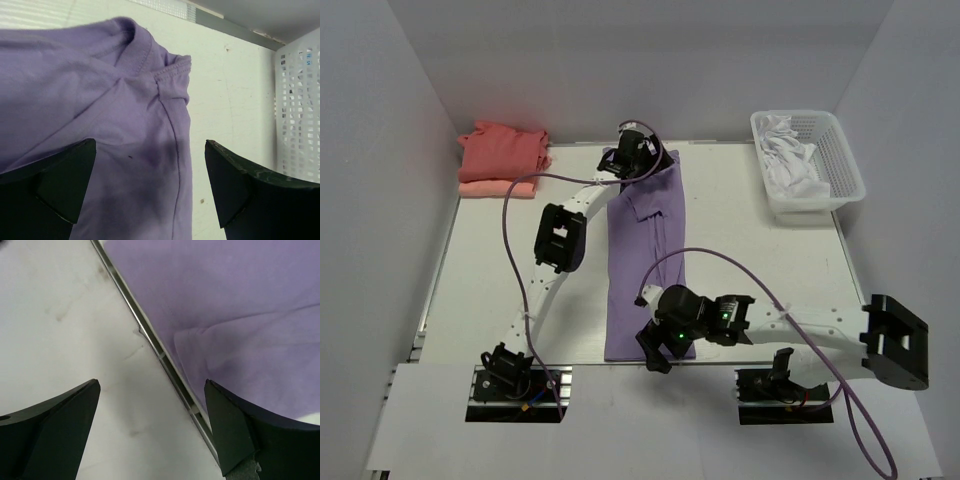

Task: Fold and stack the t-shirts
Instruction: Rotate the tshirt 90 degrees

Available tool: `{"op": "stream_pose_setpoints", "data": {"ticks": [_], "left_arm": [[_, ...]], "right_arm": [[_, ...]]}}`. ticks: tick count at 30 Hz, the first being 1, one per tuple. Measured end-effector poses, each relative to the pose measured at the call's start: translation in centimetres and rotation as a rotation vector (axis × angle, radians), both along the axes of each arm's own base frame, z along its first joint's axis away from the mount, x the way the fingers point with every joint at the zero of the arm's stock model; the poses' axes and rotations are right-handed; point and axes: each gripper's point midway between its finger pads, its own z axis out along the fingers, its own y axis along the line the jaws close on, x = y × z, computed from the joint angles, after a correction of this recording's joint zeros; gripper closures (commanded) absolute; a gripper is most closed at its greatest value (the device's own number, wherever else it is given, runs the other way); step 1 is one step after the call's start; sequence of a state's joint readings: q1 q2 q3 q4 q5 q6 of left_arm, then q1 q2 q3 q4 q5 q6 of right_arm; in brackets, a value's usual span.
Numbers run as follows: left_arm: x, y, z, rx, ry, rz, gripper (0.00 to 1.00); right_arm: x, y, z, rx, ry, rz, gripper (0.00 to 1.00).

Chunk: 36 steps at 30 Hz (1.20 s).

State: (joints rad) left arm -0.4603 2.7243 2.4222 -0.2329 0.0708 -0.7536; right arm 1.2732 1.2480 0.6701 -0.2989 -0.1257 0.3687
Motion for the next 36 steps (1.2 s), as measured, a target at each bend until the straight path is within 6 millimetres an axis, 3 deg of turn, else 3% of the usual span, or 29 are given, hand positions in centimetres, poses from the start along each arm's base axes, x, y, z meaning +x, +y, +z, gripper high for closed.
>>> {"op": "stream_pose_setpoints", "data": {"ticks": [3,5,7,10,12,14,15,17,19,21,22,27,30,32,36], "left_arm": [[0.2,1.0,0.9,0.035,-0.02,-0.001,0.0],[-0.1,1.7,2.6,0.057,-0.034,-0.005,0.0],[-0.4,2.5,5.6,0.07,-0.061,-0.003,0.0],[-2.1,3.8,12.9,0.086,-0.129,-0.012,0.0],[-4.6,4.5,17.9,0.095,-0.178,-0.031,0.0],[-9.1,5.6,21.9,0.105,-0.195,-0.054,0.0],[-10.8,6.2,23.1,0.106,-0.206,-0.055,0.0],[-16.7,8.1,24.2,0.114,-0.193,-0.064,0.0],[-22.2,10.0,22.7,0.123,-0.148,-0.073,0.0],[-26.6,11.7,19.4,0.134,-0.075,-0.081,0.0],[-28.4,12.5,17.3,0.138,-0.032,-0.083,0.0],[-36.6,14.5,5.4,0.183,0.268,-0.129,0.0],[-41.8,15.5,0.0,0.25,0.461,-0.169,0.0],[-44.2,16.2,-1.4,0.297,0.543,-0.182,0.0],[-46.1,16.4,-0.3,0.299,0.557,-0.191,0.0]], "right_arm": [[1.1,0.6,2.6,0.072,-0.057,-0.047,0.1],[1.8,0.8,3.9,0.107,-0.09,-0.079,0.1],[2.5,0.9,4.6,0.123,-0.113,-0.12,0.1],[3.3,0.6,4.6,0.113,-0.124,-0.195,0.1],[3.8,0.3,4.4,0.108,-0.13,-0.245,0.1],[4.3,-0.4,4.0,0.105,-0.142,-0.304,0.1],[4.6,-1.1,3.6,0.099,-0.148,-0.34,0.1],[5.1,-2.4,3.2,0.092,-0.16,-0.396,0.1],[5.6,-3.8,3.0,0.098,-0.172,-0.46,0.1],[5.8,-5.0,2.7,0.099,-0.17,-0.513,0.1],[5.8,-5.6,2.3,0.092,-0.163,-0.534,0.14],[4.5,-7.9,-0.6,-0.005,-0.092,-0.572,0.18],[3.8,-8.5,-1.9,-0.051,-0.049,-0.584,0.18],[3.6,-8.6,-2.4,-0.068,-0.032,-0.598,0.2],[3.8,-8.5,-2.8,-0.078,-0.017,-0.64,0.23]]}}
